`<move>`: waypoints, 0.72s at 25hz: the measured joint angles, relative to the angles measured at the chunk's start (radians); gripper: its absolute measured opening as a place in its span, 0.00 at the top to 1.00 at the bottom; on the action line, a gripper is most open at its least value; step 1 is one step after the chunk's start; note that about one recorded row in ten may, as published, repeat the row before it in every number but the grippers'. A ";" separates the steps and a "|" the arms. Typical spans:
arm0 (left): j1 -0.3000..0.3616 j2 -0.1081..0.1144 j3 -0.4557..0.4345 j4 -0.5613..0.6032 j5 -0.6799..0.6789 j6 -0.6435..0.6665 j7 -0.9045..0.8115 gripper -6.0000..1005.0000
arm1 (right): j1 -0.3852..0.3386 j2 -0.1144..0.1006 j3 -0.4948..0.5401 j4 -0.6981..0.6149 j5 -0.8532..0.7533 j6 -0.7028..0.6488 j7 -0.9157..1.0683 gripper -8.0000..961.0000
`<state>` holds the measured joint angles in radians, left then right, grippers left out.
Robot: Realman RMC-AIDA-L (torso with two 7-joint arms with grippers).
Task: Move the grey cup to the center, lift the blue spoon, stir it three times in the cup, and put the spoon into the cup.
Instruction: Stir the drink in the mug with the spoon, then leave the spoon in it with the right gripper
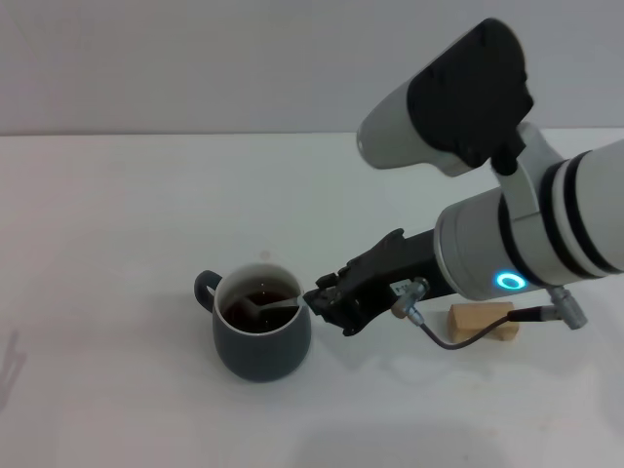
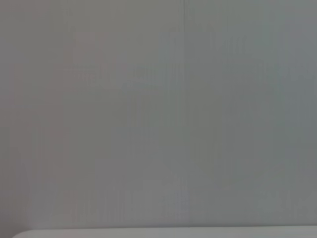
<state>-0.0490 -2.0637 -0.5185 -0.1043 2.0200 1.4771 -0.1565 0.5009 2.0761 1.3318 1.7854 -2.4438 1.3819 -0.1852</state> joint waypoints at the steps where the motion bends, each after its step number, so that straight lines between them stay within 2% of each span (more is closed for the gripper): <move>1: 0.000 0.000 0.000 0.000 0.000 0.003 0.000 0.14 | 0.005 0.000 -0.009 -0.012 0.000 -0.010 -0.001 0.85; 18: -0.003 0.002 -0.007 0.007 -0.002 0.005 -0.002 0.14 | 0.063 -0.002 0.002 -0.140 -0.004 -0.067 -0.024 0.85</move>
<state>-0.0523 -2.0616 -0.5256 -0.0971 2.0180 1.4823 -0.1589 0.5635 2.0738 1.3341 1.6459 -2.4480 1.3151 -0.2092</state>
